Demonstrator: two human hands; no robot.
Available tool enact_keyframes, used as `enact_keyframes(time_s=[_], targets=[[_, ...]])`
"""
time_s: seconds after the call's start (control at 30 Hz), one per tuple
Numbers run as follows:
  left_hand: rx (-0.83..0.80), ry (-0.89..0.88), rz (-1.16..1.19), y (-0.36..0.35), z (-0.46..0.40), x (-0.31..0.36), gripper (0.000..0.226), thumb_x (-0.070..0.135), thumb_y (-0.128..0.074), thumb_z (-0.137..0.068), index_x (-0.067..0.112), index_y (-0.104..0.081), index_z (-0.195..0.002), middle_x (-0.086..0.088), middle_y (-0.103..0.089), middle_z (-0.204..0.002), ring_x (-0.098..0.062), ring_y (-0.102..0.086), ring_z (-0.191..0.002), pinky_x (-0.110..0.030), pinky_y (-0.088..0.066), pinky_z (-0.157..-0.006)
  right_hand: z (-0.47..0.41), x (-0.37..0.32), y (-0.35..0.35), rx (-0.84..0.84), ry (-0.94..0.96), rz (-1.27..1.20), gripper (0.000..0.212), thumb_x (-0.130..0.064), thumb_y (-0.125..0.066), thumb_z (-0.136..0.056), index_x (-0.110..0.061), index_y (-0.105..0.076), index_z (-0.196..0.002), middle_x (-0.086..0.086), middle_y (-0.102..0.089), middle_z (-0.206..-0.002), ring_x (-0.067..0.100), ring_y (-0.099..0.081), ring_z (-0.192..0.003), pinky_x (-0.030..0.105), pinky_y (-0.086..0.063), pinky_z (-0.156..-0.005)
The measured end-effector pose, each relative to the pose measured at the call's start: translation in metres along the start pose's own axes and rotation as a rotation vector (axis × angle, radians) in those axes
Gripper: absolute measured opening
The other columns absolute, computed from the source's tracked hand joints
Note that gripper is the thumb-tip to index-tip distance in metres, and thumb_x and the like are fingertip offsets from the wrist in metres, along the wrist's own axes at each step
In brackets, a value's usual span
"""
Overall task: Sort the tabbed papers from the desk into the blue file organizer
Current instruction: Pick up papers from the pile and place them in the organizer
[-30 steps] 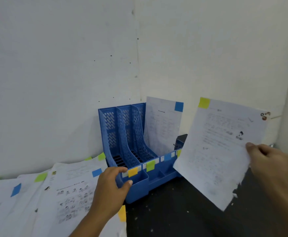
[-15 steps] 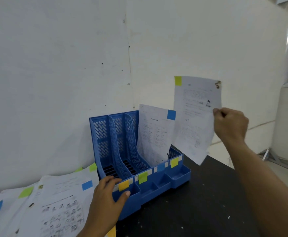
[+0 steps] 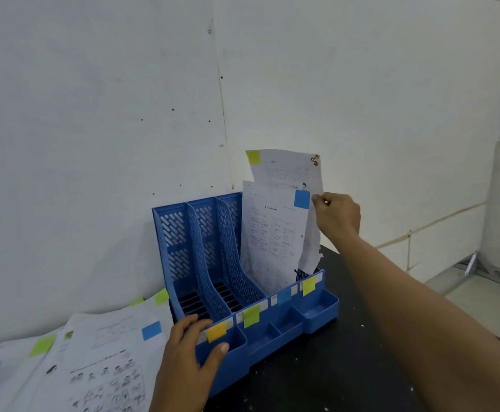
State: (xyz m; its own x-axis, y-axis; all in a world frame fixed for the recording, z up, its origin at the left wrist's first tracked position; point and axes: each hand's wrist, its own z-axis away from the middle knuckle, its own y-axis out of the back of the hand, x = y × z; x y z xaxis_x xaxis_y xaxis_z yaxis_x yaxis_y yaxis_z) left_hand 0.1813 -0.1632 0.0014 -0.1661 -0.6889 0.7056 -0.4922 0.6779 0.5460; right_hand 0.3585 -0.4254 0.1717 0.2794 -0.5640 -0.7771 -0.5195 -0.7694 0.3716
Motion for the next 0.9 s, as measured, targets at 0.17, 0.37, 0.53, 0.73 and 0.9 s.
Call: enact_keyframes(time_s=[0.17, 0.37, 0.53, 0.73, 0.9], targets=[[-0.001, 0.005, 0.026, 0.000, 0.001, 0.001, 0.037, 0.039, -0.074, -0.080, 0.039, -0.056, -0.112, 0.016, -0.039, -0.132, -0.006, -0.041, -0.121, -0.026, -0.033, -0.094, 0.010, 0.022, -0.020, -0.097, -0.068, 0.011, 0.036, -0.039, -0.049, -0.102, -0.015, -0.070, -0.085, 0.002, -0.068, -0.083, 0.020, -0.062, -0.071, 0.025, -0.041, -0.055], [-0.008, 0.006, 0.045, 0.000, 0.000, 0.000, 0.066, 0.079, -0.045, -0.057, 0.043, -0.055, -0.112, 0.021, -0.037, -0.131, -0.002, -0.041, -0.120, -0.023, -0.032, -0.093, 0.017, 0.049, -0.029, -0.165, -0.232, 0.129, 0.044, -0.042, -0.046, -0.102, -0.011, -0.067, -0.079, 0.007, -0.067, -0.081, 0.023, -0.060, -0.071, 0.032, -0.050, -0.064], [-0.008, 0.010, 0.052, 0.002, -0.001, 0.001, 0.096, 0.102, -0.030, -0.046, 0.040, -0.055, -0.115, 0.020, -0.037, -0.130, -0.002, -0.040, -0.119, -0.023, -0.031, -0.096, 0.018, 0.060, -0.026, -0.201, -0.304, 0.127, 0.045, -0.047, -0.047, -0.101, -0.010, -0.068, -0.088, 0.007, -0.066, -0.081, 0.025, -0.063, -0.073, 0.032, -0.050, -0.062], [-0.041, 0.037, 0.006, 0.005, 0.002, 0.008, 0.066, 0.081, -0.057, -0.065, 0.039, -0.055, -0.117, 0.021, -0.036, -0.132, -0.005, -0.042, -0.124, -0.023, -0.032, -0.094, 0.022, 0.061, -0.026, -0.184, -0.270, 0.152, 0.042, -0.049, -0.047, -0.100, -0.013, -0.068, -0.093, 0.004, -0.066, -0.085, 0.023, -0.061, -0.073, 0.034, -0.051, -0.062], [-0.103, 0.069, 0.057, 0.015, 0.007, 0.018, 0.051, 0.045, -0.065, -0.085, 0.045, -0.040, -0.130, 0.028, -0.022, -0.144, 0.000, -0.027, -0.136, -0.023, -0.029, -0.106, 0.035, 0.050, -0.017, -0.136, -0.267, 0.101, 0.043, -0.048, -0.056, -0.096, -0.018, -0.061, -0.126, 0.006, -0.069, -0.116, 0.025, -0.069, -0.087, 0.041, -0.057, -0.081]])
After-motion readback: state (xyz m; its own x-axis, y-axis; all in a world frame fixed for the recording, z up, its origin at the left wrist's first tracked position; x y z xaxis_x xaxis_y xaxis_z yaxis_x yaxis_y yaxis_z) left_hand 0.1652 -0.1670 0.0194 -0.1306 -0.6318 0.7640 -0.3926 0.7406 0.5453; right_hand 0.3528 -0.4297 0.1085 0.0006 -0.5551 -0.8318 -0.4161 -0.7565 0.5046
